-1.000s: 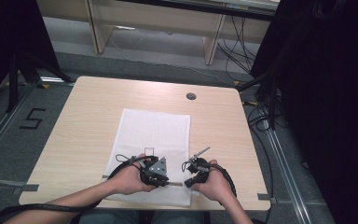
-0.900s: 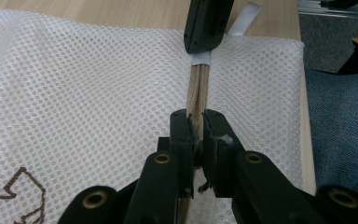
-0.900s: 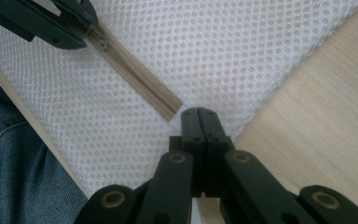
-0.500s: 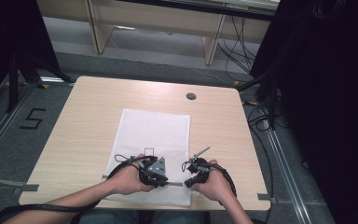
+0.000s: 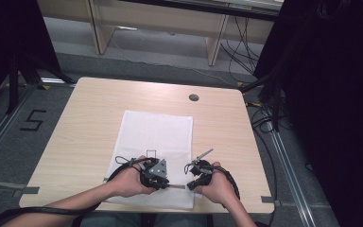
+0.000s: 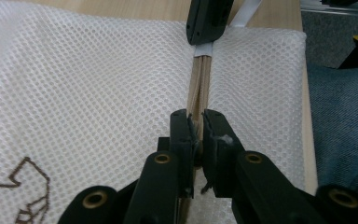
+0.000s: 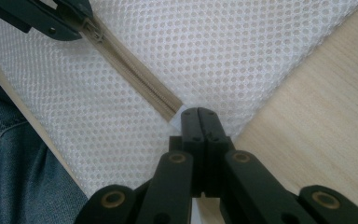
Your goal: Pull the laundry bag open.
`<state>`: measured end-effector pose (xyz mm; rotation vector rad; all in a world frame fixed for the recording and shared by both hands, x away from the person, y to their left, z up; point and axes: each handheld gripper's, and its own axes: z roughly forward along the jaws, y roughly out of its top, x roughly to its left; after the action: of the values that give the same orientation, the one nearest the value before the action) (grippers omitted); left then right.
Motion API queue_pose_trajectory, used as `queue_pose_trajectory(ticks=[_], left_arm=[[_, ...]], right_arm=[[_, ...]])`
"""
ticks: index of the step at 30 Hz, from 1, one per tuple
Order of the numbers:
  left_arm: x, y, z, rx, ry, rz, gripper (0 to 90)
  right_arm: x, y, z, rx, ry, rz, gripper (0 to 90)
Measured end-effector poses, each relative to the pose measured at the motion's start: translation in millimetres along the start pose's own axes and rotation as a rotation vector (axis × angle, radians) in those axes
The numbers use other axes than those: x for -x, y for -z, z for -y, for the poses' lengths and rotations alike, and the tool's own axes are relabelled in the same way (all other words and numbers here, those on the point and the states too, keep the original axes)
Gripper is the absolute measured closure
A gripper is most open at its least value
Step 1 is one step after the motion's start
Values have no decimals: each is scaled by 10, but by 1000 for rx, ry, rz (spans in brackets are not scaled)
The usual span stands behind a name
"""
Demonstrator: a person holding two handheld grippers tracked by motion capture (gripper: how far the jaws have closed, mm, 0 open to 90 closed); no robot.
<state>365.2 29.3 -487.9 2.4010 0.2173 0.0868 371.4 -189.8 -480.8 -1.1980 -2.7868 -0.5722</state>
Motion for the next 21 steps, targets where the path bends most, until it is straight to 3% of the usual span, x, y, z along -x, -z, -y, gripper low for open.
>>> queue_pose_trajectory(ticks=[9, 15, 16, 17, 20, 21], left_arm=[[5, 17, -11, -7, -16, -5, 825], [2, 29, 9, 6, 6, 2, 825], [-2, 29, 9, 7, -10, -2, 825], [-3, 31, 12, 11, -4, 0, 825], [-11, 42, 14, 7, -11, -6, 825], [-8, 42, 20, 12, 4, -1, 826]], right_arm=[[-1, 0, -1, -1, 0, 0, 900], [-1, 1, 0, -1, -2, 0, 900], [-1, 1, 0, -1, -2, 0, 900], [-14, 7, 0, -13, -24, -8, 900], [-20, 6, 2, -13, -32, -11, 900], [-10, 6, 2, -10, -21, -4, 900]])
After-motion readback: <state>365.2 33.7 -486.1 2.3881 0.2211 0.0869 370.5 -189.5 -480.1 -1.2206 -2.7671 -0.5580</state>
